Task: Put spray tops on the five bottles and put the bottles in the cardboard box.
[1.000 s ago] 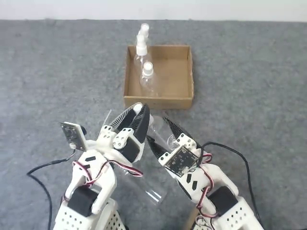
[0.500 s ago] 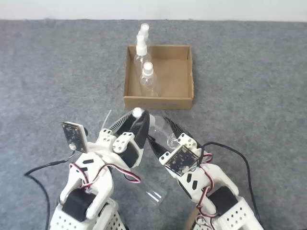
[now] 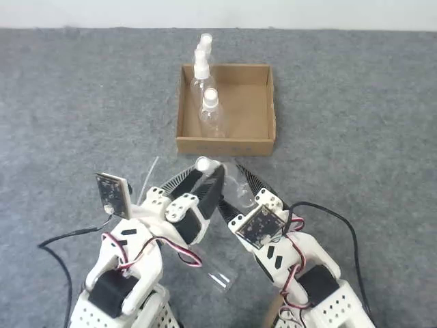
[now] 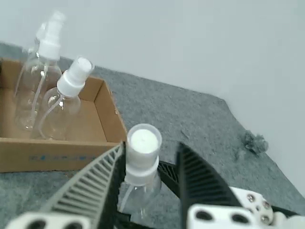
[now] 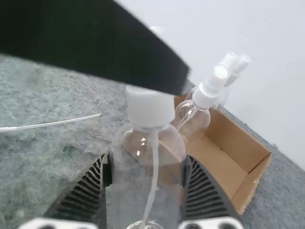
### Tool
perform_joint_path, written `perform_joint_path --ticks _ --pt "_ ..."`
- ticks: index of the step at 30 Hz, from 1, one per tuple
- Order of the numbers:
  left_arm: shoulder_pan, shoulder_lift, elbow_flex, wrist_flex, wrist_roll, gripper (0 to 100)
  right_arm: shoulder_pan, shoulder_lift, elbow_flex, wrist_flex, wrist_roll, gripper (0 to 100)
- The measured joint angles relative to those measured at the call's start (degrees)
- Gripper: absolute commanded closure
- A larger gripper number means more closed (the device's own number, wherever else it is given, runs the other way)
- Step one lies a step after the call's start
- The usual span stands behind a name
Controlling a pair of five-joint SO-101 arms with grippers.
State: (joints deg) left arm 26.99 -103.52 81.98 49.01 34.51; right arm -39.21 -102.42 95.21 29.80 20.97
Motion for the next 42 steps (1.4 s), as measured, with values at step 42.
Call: perform_joint_path --ticks 42 --pt "-10.1 0.0 -8.5 9.4 4.2 80 -0.3 -0.1 0.0 2.3 0.1 99.2"
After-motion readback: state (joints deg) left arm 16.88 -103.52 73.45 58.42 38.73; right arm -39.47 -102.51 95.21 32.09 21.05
